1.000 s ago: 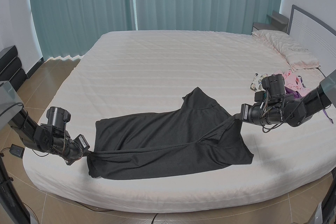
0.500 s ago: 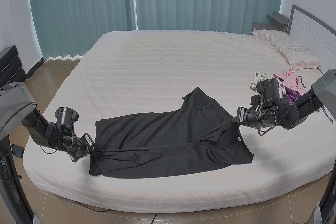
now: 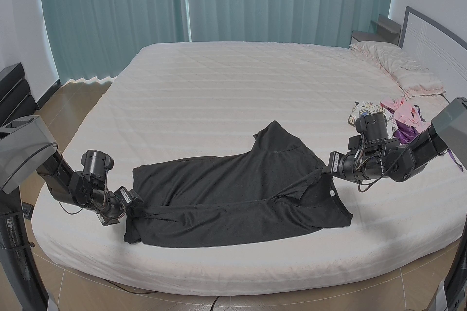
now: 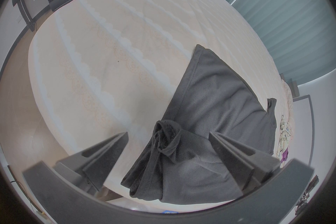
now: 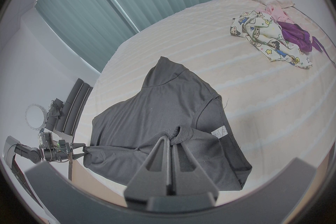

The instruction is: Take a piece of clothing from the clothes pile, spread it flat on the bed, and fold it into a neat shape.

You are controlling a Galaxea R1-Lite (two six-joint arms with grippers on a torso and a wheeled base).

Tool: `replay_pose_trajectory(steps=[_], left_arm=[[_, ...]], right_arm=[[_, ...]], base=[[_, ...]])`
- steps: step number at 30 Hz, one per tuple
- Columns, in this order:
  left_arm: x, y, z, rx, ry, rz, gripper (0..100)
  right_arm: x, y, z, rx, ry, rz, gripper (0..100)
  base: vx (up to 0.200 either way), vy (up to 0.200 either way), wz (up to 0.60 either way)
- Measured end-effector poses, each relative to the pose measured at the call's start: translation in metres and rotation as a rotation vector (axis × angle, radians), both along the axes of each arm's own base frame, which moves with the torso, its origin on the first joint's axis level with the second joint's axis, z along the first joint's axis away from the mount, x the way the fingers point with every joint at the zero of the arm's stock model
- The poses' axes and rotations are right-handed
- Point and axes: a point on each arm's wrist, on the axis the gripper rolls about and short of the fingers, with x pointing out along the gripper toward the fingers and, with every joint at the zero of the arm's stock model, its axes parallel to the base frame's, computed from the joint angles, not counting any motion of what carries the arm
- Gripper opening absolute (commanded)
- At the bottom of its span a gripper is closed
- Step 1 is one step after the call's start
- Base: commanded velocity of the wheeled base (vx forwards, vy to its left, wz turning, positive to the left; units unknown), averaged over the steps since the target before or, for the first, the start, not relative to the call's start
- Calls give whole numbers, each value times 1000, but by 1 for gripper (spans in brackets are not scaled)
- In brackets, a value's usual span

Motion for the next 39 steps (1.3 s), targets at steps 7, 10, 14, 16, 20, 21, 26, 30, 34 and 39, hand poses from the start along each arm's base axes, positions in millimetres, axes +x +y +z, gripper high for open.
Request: replay_pose_trajectory(steps=[7,10,14,16,20,21,26,30,34,39], left_arm=[[-17,2,11,-42,4,14,100],[-30,2,16,-79,13,7,100],[-47,1,20,-111,26,-5,100],[-55,1,20,-123,37,-9,100],[-64,1,20,-163,17,-17,100],[-65,1,20,-176,4,-18,100],[-74,2,16,-200,-6,-17,100],[-77,2,13,-203,-3,-17,100],[-78,2,11,-203,4,-16,100],[-78,2,11,-204,5,-18,100]], right_arm=[[-17,-4,-1,-11,33,6,0],[-27,-7,-1,-18,52,10,0],[-40,-9,-1,-18,80,21,0],[-49,-11,-4,-16,108,32,0],[-64,-15,-10,-22,152,45,0],[-67,-15,-12,-25,160,48,0],[-78,-18,-19,-43,195,64,100],[-84,-19,-25,-68,218,84,100],[-90,-19,-32,-95,237,109,100],[-88,-20,-33,-92,236,96,100]], base=[[0,0,0],[0,0,0],[0,0,0],[0,0,0],[0,0,0],[0,0,0],[0,0,0],[0,0,0],[0,0,0],[0,0,0]])
